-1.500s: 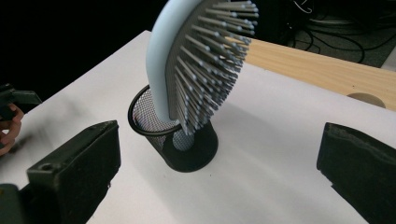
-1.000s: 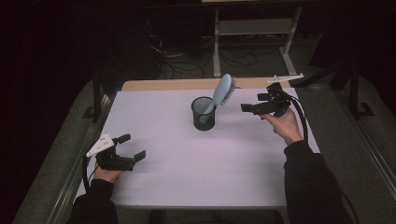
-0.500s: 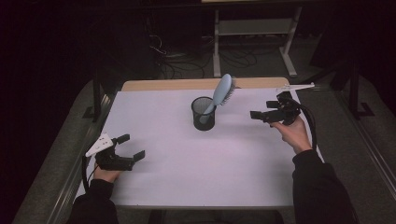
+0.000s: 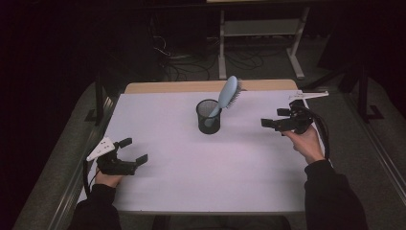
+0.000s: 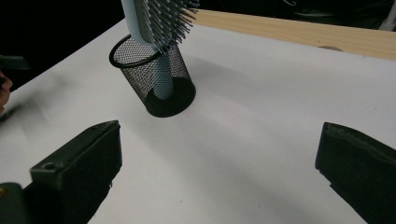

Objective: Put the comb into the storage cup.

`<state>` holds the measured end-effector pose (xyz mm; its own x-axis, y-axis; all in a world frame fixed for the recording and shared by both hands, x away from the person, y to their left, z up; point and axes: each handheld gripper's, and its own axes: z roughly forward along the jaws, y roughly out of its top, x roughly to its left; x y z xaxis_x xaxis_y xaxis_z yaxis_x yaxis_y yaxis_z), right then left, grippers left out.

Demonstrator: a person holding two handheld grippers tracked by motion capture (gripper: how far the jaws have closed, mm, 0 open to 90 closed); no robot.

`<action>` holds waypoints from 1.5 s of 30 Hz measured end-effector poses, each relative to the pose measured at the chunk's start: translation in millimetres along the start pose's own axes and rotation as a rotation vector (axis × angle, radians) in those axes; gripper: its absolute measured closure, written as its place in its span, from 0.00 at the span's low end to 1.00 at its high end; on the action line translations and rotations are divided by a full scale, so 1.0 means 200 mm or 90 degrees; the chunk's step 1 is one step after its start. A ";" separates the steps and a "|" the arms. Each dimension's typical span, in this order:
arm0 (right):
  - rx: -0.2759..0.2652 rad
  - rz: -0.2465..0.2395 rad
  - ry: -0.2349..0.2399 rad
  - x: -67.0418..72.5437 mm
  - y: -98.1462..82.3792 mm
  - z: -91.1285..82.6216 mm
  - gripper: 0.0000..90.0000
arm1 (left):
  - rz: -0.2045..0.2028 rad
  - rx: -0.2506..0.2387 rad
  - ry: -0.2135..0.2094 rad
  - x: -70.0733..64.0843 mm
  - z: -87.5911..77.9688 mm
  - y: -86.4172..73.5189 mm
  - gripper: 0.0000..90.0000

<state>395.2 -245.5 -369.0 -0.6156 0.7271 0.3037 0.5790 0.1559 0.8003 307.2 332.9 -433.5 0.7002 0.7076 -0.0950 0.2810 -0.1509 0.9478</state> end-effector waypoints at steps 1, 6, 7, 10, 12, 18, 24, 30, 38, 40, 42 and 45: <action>0.000 -0.002 -0.001 0.00 0.00 0.00 0.00 | 0.000 0.000 0.001 0.00 0.00 0.00 0.00; -0.002 -0.003 -0.002 -0.01 -0.03 -0.02 0.00 | -0.002 0.001 0.003 0.00 0.00 0.00 0.00; -0.001 -0.003 -0.001 -0.01 -0.03 -0.03 0.00 | -0.002 0.000 0.003 0.00 0.00 0.00 0.00; 0.002 -0.004 -0.005 -0.01 -0.05 -0.03 0.00 | -0.001 0.001 0.002 0.00 0.00 0.00 0.00; 0.002 -0.003 -0.006 -0.02 -0.06 -0.04 0.00 | -0.002 0.001 0.002 0.00 0.00 0.00 0.00; 0.000 -0.003 -0.005 -0.01 -0.10 -0.06 0.00 | -0.003 0.002 0.001 0.00 0.00 0.00 0.00; 0.001 -0.002 -0.010 -0.02 -0.15 -0.08 0.00 | -0.002 0.007 -0.001 0.01 0.00 -0.01 0.00; 0.004 0.000 -0.011 -0.02 -0.21 -0.09 0.00 | -0.004 0.008 0.000 0.01 0.00 -0.01 0.00; 0.004 0.000 -0.013 -0.01 -0.27 -0.12 0.00 | -0.004 0.008 -0.001 0.01 0.00 -0.01 0.00; 0.002 -0.001 -0.013 -0.01 -0.28 -0.13 0.00 | -0.004 0.009 -0.002 0.00 0.00 -0.01 0.00; 0.002 -0.001 -0.013 -0.01 -0.30 -0.14 0.00 | -0.003 0.011 -0.003 0.01 0.00 -0.01 0.00; 0.008 -0.001 -0.018 0.00 -0.33 -0.14 0.00 | -0.006 0.013 -0.006 0.00 0.00 -0.01 0.00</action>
<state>342.2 -275.8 -407.1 -0.6015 0.7454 0.2872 0.5845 0.1657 0.7943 307.5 333.1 -436.2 0.7029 0.7032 -0.1072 0.3015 -0.1580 0.9403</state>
